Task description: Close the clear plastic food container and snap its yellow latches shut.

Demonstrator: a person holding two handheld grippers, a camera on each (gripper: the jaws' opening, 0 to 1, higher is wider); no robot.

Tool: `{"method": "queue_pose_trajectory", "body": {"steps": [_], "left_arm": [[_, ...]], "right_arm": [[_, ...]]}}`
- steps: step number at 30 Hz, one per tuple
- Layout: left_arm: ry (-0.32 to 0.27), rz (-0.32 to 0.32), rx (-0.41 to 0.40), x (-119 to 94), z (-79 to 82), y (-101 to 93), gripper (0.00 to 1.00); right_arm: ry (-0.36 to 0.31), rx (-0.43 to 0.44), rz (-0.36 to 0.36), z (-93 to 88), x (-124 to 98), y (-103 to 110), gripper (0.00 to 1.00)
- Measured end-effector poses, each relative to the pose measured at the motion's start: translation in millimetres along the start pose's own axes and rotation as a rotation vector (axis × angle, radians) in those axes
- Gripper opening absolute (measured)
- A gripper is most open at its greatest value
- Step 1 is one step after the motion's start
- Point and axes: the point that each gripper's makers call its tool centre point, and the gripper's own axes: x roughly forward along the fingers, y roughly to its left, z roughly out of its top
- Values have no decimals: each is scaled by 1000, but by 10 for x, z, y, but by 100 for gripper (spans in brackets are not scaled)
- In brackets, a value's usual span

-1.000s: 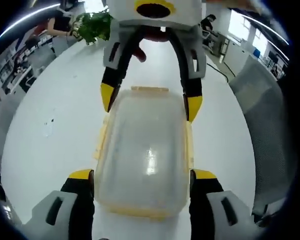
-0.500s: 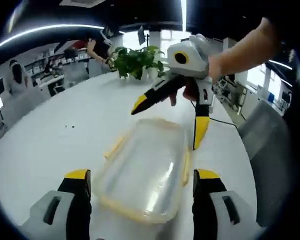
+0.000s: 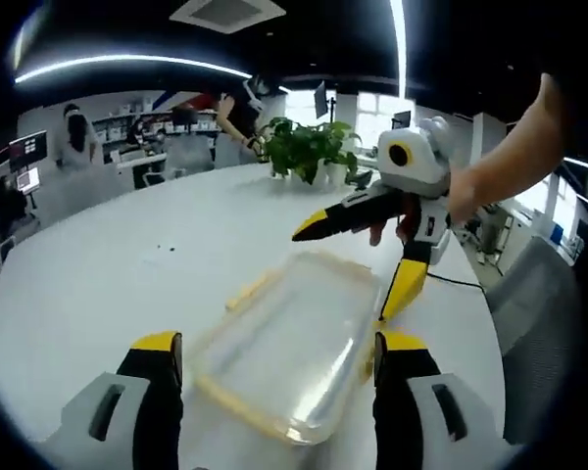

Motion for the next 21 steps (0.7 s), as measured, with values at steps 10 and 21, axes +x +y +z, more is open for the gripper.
{"method": "queue_pose_trajectory", "body": {"steps": [10,21], "left_arm": [[-35,40,-38,-106,73,-36,78],[-38,94,-53,-239,49,-87,76]], "right_arm": [[-6,12,-17,-25,-98,29,88],[-27,29,-64,43,-275,30,87]]}}
